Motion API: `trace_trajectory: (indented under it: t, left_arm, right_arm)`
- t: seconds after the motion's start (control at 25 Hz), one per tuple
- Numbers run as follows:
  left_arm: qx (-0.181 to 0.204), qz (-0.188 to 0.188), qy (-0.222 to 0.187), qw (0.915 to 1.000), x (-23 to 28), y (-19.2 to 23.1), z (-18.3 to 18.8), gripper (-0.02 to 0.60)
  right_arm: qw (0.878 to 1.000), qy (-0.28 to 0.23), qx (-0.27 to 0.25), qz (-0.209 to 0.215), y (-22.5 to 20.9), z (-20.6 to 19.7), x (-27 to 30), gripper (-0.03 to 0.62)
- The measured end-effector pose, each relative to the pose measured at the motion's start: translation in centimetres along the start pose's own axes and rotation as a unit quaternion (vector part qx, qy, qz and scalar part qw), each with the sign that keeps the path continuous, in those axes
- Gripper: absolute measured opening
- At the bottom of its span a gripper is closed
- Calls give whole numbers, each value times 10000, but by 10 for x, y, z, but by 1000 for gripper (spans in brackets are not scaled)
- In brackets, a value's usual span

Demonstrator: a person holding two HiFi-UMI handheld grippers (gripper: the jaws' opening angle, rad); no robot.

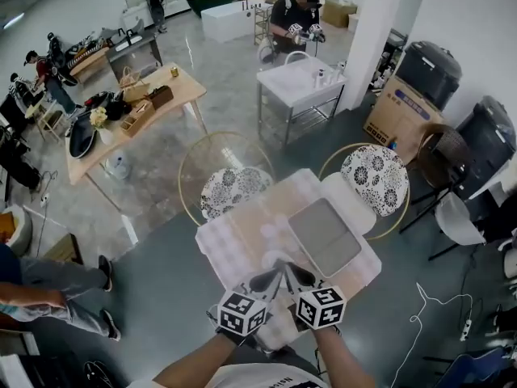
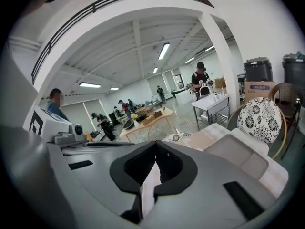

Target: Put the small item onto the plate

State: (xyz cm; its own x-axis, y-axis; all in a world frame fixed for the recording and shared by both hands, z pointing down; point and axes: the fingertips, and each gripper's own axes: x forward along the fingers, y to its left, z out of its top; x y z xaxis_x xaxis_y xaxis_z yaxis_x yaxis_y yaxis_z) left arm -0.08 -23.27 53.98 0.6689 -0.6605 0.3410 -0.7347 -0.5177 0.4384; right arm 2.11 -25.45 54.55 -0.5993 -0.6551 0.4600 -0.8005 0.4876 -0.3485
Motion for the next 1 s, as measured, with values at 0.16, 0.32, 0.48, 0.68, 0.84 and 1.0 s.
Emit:
trace_trajectory:
  t: [0.16,0.32,0.48,0.68,0.84,1.0]
  left_arm:
    - [-38,166,-403,9990,-24,-9,40,5]
    - [167,277,-735,9968,-37,-17,85,4]
    - [292,323,-877,9952,-44,-26,110,5]
    - [389,249,-1018,9937,-46,-42,122,4]
    - [431,247,-1088,9928,-45,-47,125,5]
    - [448,276,-1146,9920,-44,-50,128,5]
  right_arm:
    - [9985,-438,-218,230,23,42,-16,15]
    - [9947,-861,-387,397,41,83,-31,15]
    - [9901,-1177,-552,535,55,114,-48,15]
    - [9859,-1397,-706,591,58,133,-62,14]
    - [9842,-1460,-793,606,58,137,-67,14]
    - [9837,-1473,-841,600,55,138,-69,14]
